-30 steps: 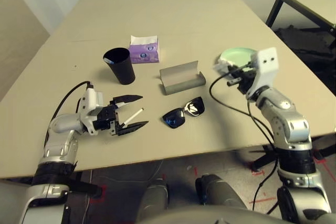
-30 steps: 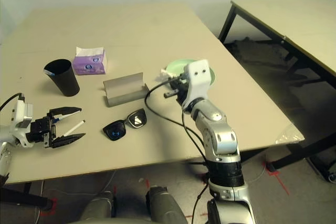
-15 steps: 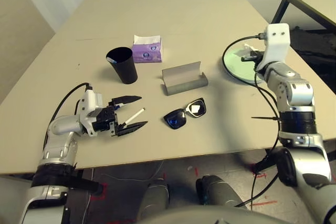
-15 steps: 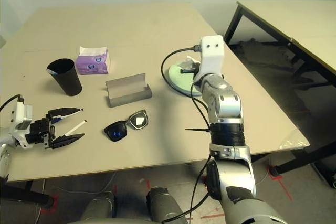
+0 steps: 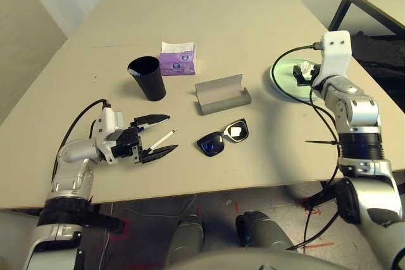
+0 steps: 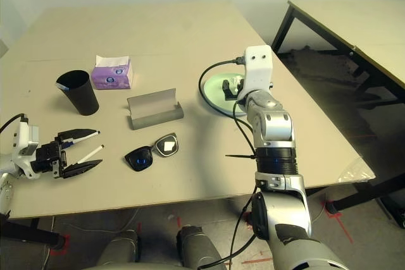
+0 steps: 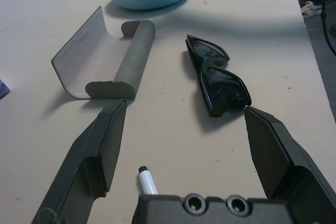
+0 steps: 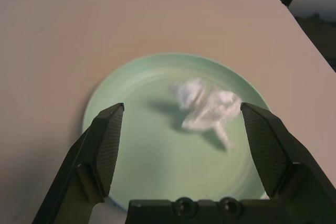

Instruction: Organize and tidy the items on the table.

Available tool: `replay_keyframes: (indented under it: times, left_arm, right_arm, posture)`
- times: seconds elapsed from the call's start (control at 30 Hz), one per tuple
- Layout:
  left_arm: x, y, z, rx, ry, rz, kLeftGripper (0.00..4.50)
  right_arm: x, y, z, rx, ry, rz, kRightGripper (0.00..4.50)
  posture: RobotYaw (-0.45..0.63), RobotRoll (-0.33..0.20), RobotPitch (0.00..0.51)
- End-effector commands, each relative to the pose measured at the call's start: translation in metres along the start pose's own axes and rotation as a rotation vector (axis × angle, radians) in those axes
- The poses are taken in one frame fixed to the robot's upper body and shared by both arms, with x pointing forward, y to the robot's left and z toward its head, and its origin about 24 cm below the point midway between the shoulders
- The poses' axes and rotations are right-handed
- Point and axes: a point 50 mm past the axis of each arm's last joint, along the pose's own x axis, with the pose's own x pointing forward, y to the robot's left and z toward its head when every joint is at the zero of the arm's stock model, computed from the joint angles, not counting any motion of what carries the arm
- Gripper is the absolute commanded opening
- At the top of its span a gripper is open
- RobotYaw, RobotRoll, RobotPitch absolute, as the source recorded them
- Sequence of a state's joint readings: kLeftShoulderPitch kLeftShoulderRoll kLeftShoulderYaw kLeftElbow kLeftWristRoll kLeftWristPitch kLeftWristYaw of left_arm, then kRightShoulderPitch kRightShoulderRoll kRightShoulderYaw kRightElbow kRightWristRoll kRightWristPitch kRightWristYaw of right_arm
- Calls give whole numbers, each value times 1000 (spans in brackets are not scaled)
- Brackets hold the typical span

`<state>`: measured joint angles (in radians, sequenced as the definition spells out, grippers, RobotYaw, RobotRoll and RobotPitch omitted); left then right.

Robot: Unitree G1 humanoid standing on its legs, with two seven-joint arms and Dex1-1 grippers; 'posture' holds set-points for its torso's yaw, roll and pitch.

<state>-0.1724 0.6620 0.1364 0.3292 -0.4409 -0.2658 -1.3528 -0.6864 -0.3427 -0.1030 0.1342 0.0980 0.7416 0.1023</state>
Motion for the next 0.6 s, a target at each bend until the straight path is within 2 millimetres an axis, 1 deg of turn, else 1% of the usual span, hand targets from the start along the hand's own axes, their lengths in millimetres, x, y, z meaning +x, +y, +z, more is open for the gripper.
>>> replay_keyframes:
  times: [0.03, 0.1, 0.13, 0.17, 0.23, 0.33, 0.37, 0.5, 0.6]
  left_arm:
    - [-5, 2, 2, 2, 11, -1, 4500]
    - [-8, 2, 4, 2, 14, -4, 4500]
    - [-9, 2, 4, 1, 16, -7, 4500]
    - [-10, 2, 5, 0, 19, -12, 4500]
    - [-12, 2, 6, -1, 26, -20, 4500]
    - [-14, 1, 6, -6, 35, -32, 4500]
    - [-14, 1, 6, -7, 37, -35, 4500]
    - [-15, 1, 7, -5, 43, -37, 4500]
    - [-14, 2, 6, -5, 42, -32, 4500]
  right_arm:
    - [-13, 24, -1, -100, -37, 206, 4491]
    - [-26, 38, -3, -180, -59, 366, 4491]
    - [-33, 44, -7, -231, -48, 445, 4491]
    - [-43, 52, -12, -310, -38, 541, 4491]
    - [-56, 65, -19, -438, -17, 679, 4491]
    - [-66, 82, -22, -586, 13, 786, 4491]
    - [-67, 85, -22, -611, 22, 801, 4491]
    - [-78, 116, -12, -767, 37, 970, 4491]
    - [-82, 129, -10, -903, 36, 1039, 4491]
  posture:
    - [-9, 0, 80]
    - [-12, 0, 87]
    - [-10, 0, 89]
    - [-10, 0, 92]
    - [-16, 0, 95]
    - [-17, 0, 98]
    - [-15, 0, 99]
    - [-11, 0, 97]
    - [-8, 0, 97]
